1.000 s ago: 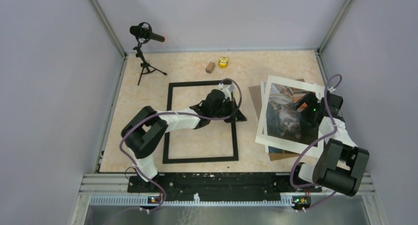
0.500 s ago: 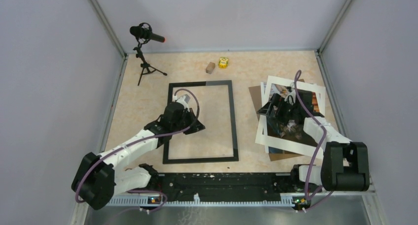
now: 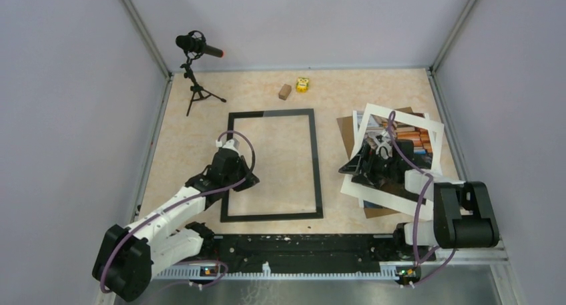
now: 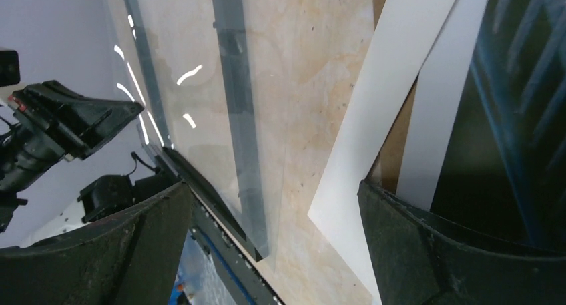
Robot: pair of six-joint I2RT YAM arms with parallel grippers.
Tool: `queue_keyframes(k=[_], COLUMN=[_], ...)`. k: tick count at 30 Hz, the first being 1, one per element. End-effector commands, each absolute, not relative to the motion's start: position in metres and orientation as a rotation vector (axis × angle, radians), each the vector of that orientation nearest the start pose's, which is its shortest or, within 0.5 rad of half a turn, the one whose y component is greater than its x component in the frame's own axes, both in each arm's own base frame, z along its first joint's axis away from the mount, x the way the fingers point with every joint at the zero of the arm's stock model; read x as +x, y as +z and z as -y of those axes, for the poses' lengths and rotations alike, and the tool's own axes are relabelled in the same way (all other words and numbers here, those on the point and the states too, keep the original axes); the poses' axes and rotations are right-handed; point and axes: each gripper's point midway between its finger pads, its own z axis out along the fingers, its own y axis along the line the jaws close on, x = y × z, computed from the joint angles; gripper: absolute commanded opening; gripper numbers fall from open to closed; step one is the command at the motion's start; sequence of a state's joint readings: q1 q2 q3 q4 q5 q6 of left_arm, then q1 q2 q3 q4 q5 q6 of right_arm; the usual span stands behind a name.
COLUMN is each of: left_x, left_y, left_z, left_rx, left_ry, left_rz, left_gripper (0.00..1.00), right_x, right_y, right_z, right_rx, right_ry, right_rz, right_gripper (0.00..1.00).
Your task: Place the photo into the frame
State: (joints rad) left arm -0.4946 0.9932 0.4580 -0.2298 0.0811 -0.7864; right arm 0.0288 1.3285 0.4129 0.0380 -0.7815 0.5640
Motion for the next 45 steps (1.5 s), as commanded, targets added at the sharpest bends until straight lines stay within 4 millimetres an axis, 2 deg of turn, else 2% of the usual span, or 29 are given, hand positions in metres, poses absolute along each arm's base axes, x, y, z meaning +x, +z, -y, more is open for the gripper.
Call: queue_keyframes(k=[1,7,13,19,25,37,39,40,45], left_x=[0.226,0.22,0.218,0.22,0.219,0.219,0.219,0.219,0.219], left_y=[0.066,0.06,0.067,0.074,0.074,0.075,0.073,0.072,0.069], left_z=[0.152,0.153,0.157,0.16,0.161,0.163,0.162,0.162,0.16], left_rx=[-0.363,-0.385,-0.374,-0.371,-0.366,-0.359,-0.355,-0.357,-0.36], left_ry=[-0.618,-0.666,-0.712,-0.74,-0.742,-0.763,-0.754,-0.747,-0.734], left_rz=[-2.397,-2.385,-2.367,-2.351,-2.353,-2.347,-2.352,-2.357,-2.365], left_gripper=[0.0,0.0,0.0,0.0,0.0,0.0,0.05,0.11,0.26], right_x=[0.239,0.239,0.243,0.245,0.251,0.261,0.266,0.268,0.279], right_y=[0.055,0.055,0.061,0.069,0.071,0.056,0.055,0.053,0.054], right_z=[-0.163,-0.176,-0.181,-0.19,-0.186,-0.21,-0.212,-0.214,-0.224], right_rx=[0.2,0.158,0.134,0.103,0.121,0.109,0.124,0.135,0.153], right_ry=[1.323,1.356,1.37,1.409,1.342,1.477,1.492,1.504,1.575], right_rz=[-2.386,-2.384,-2.37,-2.348,-2.343,-2.312,-2.298,-2.294,-2.244], right_gripper=[0.92,0.89,0.83,0.67,0.69,0.63,0.6,0.58,0.46])
